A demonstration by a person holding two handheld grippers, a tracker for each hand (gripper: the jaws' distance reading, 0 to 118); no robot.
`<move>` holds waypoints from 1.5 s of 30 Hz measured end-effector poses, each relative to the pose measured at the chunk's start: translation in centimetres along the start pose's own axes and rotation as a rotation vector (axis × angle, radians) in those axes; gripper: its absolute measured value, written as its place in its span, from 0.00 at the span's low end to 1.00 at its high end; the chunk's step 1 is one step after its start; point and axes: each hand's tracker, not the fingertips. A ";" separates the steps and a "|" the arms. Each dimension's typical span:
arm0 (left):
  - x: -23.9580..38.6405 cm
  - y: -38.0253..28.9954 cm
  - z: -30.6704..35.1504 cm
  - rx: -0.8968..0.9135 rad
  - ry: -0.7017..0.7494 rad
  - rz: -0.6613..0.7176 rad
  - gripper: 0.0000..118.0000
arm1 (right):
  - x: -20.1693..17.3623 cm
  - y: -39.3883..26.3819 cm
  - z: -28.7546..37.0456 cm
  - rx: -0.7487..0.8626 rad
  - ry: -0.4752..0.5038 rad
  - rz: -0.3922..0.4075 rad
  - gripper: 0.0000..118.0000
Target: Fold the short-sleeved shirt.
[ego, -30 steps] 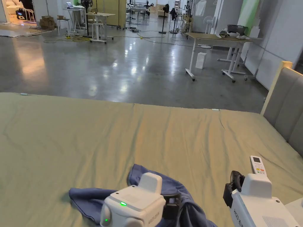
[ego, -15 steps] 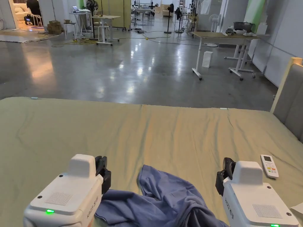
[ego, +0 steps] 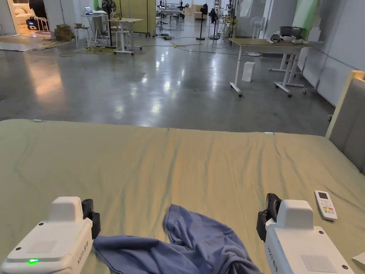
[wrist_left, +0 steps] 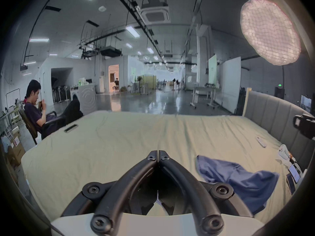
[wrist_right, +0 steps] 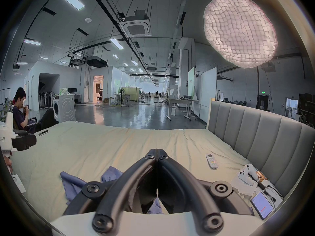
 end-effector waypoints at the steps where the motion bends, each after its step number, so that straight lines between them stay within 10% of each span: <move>1: -0.6 -0.4 -1.4 -0.044 -0.003 0.004 0.00 | 0.2 -0.2 -0.2 -0.007 0.000 0.001 0.00; 6: -2.6 -2.5 -8.6 -0.260 -0.061 0.091 0.02 | 0.9 -1.6 -1.4 -0.050 -0.009 -0.004 0.00; 8: -3.0 -3.3 -11.8 -0.367 -0.073 0.098 0.33 | 1.3 -2.4 -1.8 -0.069 -0.013 -0.001 0.00; 15: -2.9 -6.9 -18.9 -0.537 -0.055 0.088 0.62 | 3.3 -5.0 -3.1 -0.145 -0.056 0.002 0.00; 23: -0.3 -10.3 -19.0 -0.662 -0.031 -0.050 0.47 | 4.8 -7.0 -3.3 -0.210 -0.084 0.005 0.00; 27: 0.6 -10.3 -18.8 -0.635 -0.078 -0.094 0.09 | 4.5 -7.4 -3.4 -0.229 -0.076 0.007 0.00; 38: -1.1 -6.4 -12.9 -0.486 -0.122 -0.006 0.05 | 6.3 -8.0 -4.5 -0.375 -0.012 -0.011 0.01; 41: -1.3 -5.0 -10.9 -0.438 -0.123 0.007 0.05 | 7.3 -9.5 -5.8 -0.501 0.019 -0.022 0.10; 45: -1.6 -4.1 -8.9 -0.410 -0.126 0.004 0.05 | 7.5 -13.3 -7.9 -0.718 0.111 -0.006 0.49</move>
